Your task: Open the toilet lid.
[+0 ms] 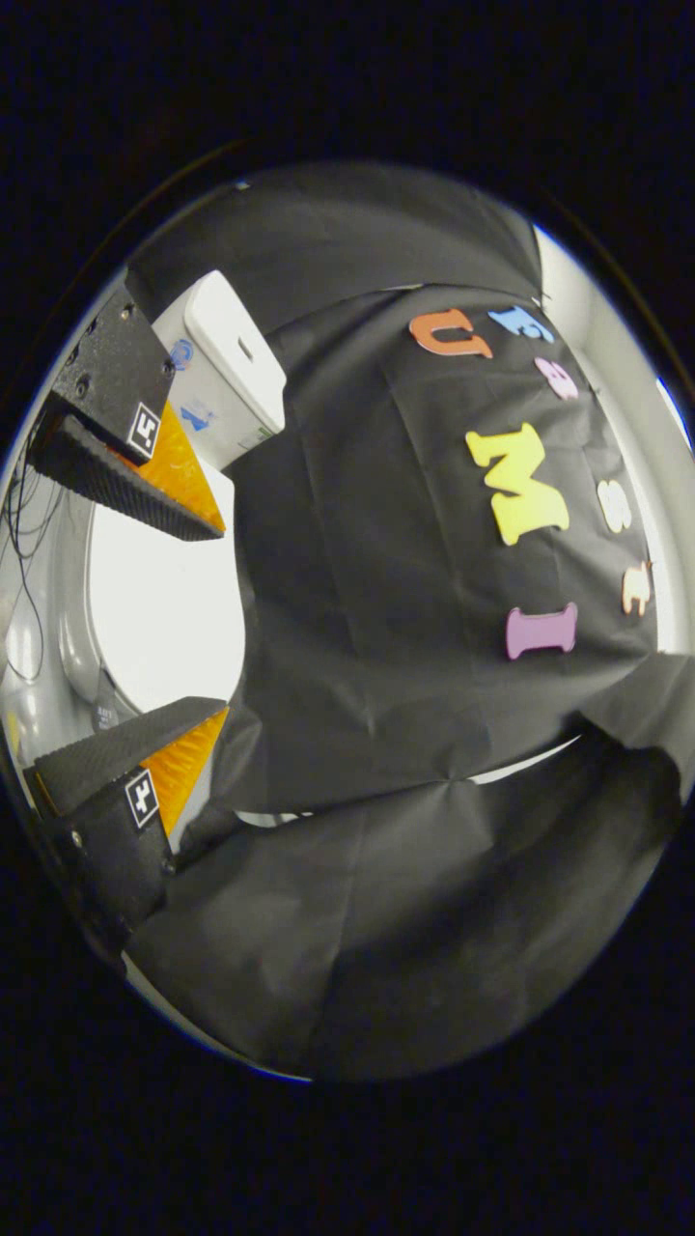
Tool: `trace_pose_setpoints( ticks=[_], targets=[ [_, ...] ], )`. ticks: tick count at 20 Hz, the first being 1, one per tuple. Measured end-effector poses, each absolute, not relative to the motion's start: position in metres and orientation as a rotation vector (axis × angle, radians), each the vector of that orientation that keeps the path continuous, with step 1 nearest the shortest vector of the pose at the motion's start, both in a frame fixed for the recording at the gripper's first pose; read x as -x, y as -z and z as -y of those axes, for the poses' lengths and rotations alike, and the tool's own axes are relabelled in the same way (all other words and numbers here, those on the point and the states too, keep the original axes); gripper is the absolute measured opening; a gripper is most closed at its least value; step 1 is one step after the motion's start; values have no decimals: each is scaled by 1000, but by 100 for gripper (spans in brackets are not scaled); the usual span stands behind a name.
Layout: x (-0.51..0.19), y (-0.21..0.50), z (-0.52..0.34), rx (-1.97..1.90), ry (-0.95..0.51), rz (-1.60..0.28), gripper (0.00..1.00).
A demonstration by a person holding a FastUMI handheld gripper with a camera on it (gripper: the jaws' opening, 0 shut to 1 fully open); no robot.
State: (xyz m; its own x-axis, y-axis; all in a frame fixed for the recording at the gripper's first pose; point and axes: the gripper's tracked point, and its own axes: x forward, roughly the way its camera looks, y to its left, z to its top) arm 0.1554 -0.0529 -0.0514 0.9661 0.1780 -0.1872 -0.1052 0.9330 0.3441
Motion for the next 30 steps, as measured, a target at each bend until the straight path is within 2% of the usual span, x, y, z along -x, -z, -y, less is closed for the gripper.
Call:
trace_pose_setpoints(
  ticks=[6, 15, 27, 30],
  targets=[
    [-188, 105, 77, -542, -167, -319, 100],
    [-201, 175, 95, -772, -185, -462, 100],
    [-206, 232, 110, -990, -166, -570, 98],
    [-203, 237, 104, -1086, -196, -618, 93]
  ],
)
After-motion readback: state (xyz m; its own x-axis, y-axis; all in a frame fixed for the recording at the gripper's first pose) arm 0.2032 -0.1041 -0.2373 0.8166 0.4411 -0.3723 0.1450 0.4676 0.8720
